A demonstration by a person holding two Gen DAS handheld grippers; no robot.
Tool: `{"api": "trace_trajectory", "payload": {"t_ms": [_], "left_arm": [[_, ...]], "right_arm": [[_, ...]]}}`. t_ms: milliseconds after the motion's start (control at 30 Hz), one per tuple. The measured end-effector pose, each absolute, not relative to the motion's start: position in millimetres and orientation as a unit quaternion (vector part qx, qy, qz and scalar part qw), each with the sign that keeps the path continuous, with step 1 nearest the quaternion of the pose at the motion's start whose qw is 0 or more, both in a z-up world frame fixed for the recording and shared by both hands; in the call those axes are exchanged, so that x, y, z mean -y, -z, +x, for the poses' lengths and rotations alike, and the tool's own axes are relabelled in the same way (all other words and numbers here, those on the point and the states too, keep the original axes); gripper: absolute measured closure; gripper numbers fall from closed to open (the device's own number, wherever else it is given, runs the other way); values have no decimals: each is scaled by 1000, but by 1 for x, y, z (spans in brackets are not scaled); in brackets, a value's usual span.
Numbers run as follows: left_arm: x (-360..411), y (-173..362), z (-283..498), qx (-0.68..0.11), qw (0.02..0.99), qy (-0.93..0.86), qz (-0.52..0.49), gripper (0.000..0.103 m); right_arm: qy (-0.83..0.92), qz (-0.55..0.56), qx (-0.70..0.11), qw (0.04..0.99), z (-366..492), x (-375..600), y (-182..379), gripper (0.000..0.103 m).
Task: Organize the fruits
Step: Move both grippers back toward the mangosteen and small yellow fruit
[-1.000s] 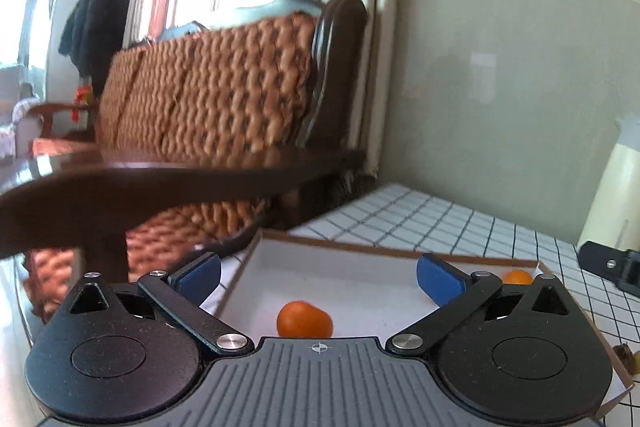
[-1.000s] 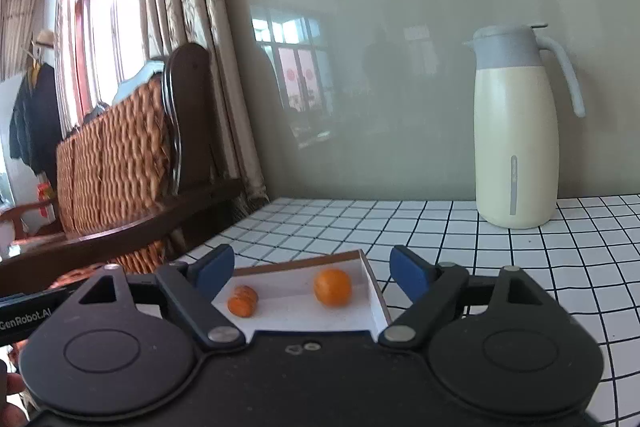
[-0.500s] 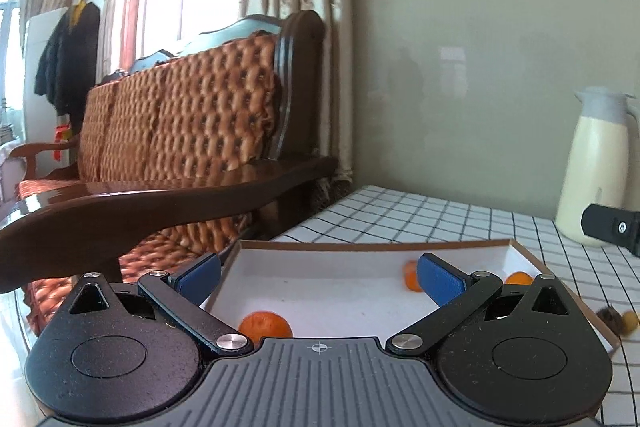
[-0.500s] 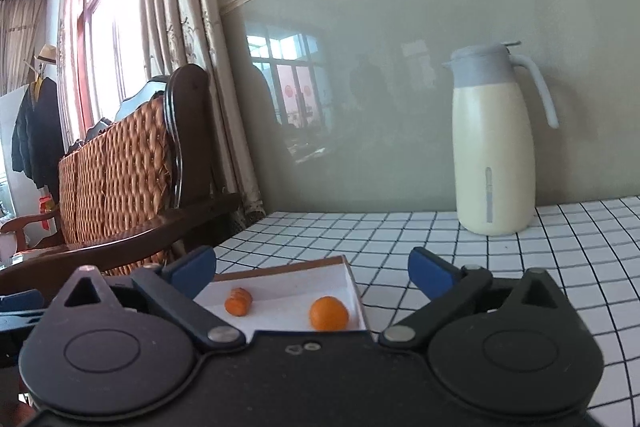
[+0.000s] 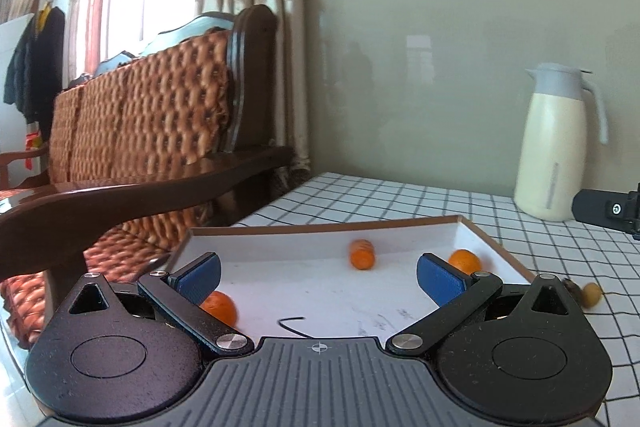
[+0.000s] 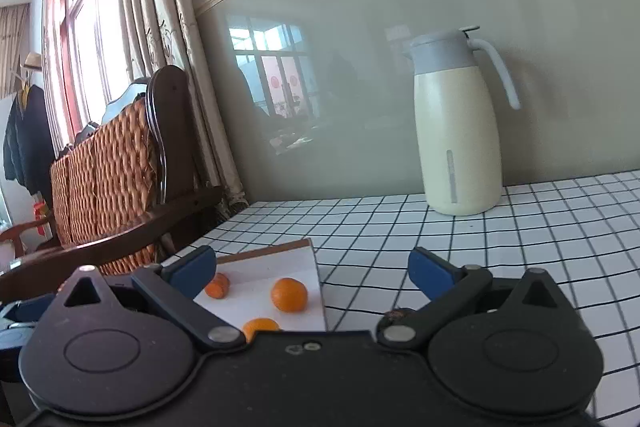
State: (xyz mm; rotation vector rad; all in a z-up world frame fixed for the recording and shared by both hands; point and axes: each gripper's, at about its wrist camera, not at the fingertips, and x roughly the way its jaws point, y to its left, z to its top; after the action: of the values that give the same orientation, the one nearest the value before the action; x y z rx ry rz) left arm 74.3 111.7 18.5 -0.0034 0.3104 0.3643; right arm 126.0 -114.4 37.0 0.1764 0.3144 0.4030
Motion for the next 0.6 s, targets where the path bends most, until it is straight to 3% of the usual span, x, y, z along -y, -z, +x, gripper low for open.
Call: {"api": "trace_trajectory", "payload": {"t_ms": [600], "left_arm": [[-58, -15, 79, -161, 981, -106, 21, 0]], "right_arm": [[-145, 77, -172, 971, 112, 160, -27, 6]]}}
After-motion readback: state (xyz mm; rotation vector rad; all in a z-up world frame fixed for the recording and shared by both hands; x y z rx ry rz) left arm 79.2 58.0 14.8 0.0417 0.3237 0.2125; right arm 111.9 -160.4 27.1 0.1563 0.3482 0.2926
